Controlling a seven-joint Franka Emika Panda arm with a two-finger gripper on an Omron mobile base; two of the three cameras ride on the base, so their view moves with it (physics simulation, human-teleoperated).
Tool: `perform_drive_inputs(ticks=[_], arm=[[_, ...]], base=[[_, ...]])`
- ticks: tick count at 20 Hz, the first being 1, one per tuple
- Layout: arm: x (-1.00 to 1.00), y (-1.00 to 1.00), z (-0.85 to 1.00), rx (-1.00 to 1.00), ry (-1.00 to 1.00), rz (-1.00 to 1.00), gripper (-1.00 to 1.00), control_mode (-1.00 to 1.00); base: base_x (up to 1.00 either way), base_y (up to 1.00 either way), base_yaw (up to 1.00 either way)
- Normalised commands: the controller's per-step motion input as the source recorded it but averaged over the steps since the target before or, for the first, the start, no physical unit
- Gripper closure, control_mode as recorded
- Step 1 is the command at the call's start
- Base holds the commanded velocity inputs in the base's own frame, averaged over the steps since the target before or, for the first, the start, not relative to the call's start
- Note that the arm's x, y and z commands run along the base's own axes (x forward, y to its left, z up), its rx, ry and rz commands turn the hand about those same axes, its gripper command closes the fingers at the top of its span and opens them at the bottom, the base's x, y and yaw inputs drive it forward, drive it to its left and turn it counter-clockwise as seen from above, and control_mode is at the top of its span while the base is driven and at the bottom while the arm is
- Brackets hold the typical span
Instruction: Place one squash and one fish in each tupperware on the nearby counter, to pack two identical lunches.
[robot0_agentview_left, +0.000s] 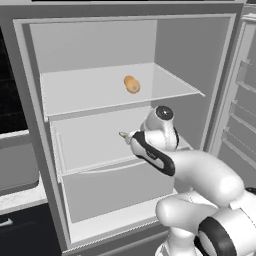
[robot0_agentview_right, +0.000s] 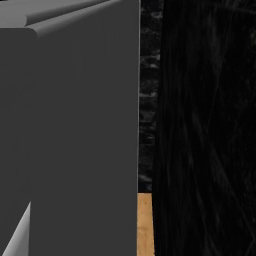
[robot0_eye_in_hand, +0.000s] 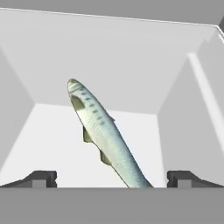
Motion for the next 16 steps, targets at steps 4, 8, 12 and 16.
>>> perform_drive_inputs(ticks=[4, 8, 12, 16], arm=[[0.28, 0.06, -0.14, 0.00, 0.02, 0.00, -1.00, -1.00], [0.31, 0.05, -0.16, 0.00, 0.05, 0.00, -1.00, -1.00], [0.19, 0.00, -0.19, 0.00, 0.03, 0.00, -1.00, -1.00], [0.09, 0.00, -0.21, 0.00, 0.03, 0.00, -1.00, -1.00]], base=[[0.00, 0.00, 0.00], [0.00, 0.00, 0.00], [0.00, 0.00, 0.00], [0.00, 0.00, 0.00]])
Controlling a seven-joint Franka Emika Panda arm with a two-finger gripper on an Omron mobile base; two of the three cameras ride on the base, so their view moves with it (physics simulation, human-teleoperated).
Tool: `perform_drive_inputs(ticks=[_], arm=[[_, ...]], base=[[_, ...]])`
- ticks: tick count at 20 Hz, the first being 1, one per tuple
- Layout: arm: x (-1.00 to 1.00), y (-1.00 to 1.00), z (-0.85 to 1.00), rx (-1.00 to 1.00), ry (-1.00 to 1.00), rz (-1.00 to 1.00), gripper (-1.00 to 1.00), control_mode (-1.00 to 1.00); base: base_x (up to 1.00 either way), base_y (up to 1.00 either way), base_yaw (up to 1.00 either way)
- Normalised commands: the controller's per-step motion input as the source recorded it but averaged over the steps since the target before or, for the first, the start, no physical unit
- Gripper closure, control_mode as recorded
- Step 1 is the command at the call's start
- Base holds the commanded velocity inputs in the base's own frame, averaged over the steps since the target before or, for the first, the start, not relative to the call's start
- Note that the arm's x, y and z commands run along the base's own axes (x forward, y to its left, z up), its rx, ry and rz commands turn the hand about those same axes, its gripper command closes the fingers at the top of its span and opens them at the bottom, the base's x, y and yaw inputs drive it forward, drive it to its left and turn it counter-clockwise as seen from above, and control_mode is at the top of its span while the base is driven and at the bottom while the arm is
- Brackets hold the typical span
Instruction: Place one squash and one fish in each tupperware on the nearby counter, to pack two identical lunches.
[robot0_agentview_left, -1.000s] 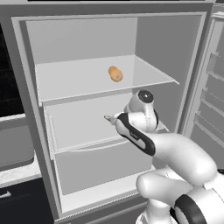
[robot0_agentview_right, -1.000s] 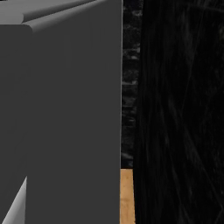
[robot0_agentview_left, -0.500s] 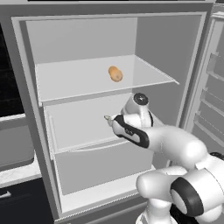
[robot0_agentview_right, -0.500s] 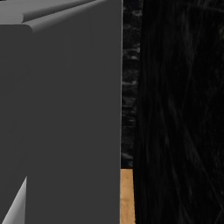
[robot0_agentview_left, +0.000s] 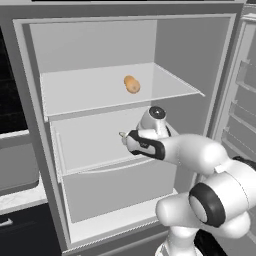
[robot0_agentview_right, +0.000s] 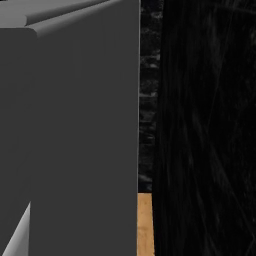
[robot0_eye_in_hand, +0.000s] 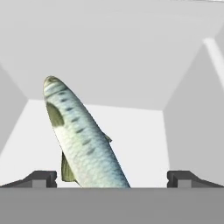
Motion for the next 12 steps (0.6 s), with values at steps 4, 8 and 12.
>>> perform_drive_inputs(ticks=[4, 8, 12], arm=[[0.07, 0.05, -0.26, 0.00, 0.03, 0.00, -1.00, -1.00], [0.05, 0.06, -0.06, 0.00, 0.01, 0.00, 1.00, -1.00], [0.00, 0.00, 0.00, 0.00, 0.00, 0.00, 1.00, -1.00]], base=[[0.00, 0.00, 0.00], [0.00, 0.00, 0.00], [0.00, 0.00, 0.00]])
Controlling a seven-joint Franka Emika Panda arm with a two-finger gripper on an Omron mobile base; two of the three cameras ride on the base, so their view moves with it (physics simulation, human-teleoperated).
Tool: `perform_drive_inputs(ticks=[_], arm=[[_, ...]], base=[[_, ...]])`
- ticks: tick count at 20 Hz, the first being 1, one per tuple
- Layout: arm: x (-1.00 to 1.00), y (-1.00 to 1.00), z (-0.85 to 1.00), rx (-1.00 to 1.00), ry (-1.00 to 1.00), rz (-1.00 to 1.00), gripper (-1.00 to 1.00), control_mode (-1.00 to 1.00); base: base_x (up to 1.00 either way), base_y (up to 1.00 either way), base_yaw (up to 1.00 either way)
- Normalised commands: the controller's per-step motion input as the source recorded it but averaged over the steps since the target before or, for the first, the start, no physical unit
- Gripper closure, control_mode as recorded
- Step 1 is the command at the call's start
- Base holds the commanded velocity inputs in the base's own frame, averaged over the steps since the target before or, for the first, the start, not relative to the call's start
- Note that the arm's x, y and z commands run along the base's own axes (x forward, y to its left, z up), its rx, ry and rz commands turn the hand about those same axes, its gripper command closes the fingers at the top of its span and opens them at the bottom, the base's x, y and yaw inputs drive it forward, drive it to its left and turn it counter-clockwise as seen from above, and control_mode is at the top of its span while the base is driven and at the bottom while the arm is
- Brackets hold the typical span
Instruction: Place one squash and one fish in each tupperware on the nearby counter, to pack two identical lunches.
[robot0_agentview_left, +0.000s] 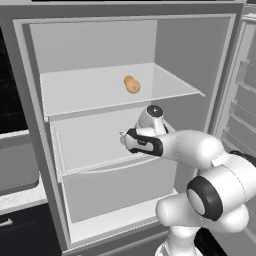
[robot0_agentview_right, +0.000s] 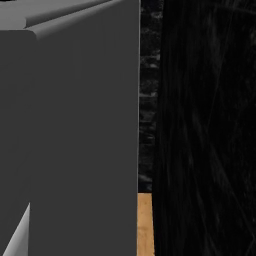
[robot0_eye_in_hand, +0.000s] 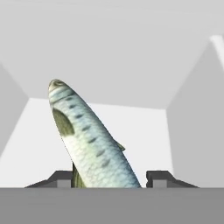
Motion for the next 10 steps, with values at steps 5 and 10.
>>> perform_drive_inputs(ticks=[5, 10], arm=[[-0.19, 0.06, 0.02, 0.00, -0.01, 0.01, 1.00, -1.00], [-0.98, 0.44, 0.48, 0.00, -0.15, 0.01, 1.00, -1.00]], base=[[0.00, 0.00, 0.00], [0.00, 0.00, 0.00]])
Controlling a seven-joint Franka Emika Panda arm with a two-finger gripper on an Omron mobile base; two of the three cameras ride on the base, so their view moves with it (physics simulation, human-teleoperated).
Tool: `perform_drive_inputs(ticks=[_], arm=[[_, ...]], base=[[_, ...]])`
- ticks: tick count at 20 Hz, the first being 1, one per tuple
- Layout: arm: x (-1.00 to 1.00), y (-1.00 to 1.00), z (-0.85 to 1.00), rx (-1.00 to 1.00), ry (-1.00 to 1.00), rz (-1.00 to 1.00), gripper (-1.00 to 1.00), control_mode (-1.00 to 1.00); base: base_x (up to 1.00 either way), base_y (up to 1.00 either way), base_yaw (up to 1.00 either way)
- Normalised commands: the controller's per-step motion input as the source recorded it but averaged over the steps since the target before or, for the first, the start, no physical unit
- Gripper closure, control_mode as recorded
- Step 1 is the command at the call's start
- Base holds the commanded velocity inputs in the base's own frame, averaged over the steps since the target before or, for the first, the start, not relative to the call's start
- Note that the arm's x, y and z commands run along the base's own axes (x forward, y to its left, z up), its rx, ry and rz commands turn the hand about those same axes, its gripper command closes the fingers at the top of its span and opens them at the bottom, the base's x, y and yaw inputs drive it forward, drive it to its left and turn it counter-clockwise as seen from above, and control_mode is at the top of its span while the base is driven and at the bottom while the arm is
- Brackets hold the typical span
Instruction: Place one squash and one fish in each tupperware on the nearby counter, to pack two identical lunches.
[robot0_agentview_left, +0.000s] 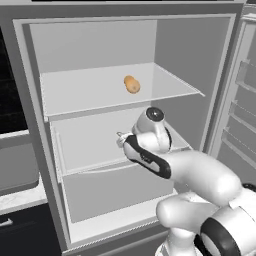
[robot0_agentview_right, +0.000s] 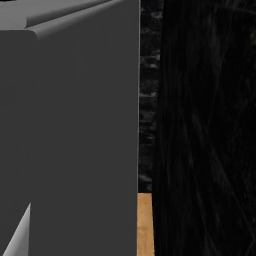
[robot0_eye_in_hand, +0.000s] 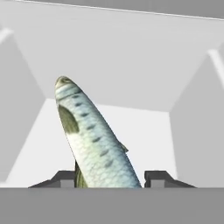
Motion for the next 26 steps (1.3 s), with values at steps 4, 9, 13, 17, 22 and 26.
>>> perform_drive_inputs(ticks=[4, 9, 13, 17, 22, 26], arm=[[-1.00, 0.37, 0.95, 0.00, -0.11, -0.01, 1.00, -1.00], [-1.00, 0.12, 1.00, 0.08, 0.00, -0.07, 1.00, -1.00], [-1.00, 0.00, 1.00, 0.13, 0.02, -0.09, 1.00, -1.00], [-1.00, 0.00, 0.73, 0.09, 0.10, -0.07, 1.00, -1.00], [-0.40, 0.00, 0.06, 0.02, 0.05, -0.02, 1.00, 1.00], [0.00, 0.00, 0.00, 0.00, 0.00, 0.00, 1.00, 1.00]], base=[[0.00, 0.00, 0.00], [0.00, 0.00, 0.00], [0.00, 0.00, 0.00], [0.00, 0.00, 0.00], [-0.60, 0.00, -0.03], [-1.00, 0.40, -0.04]])
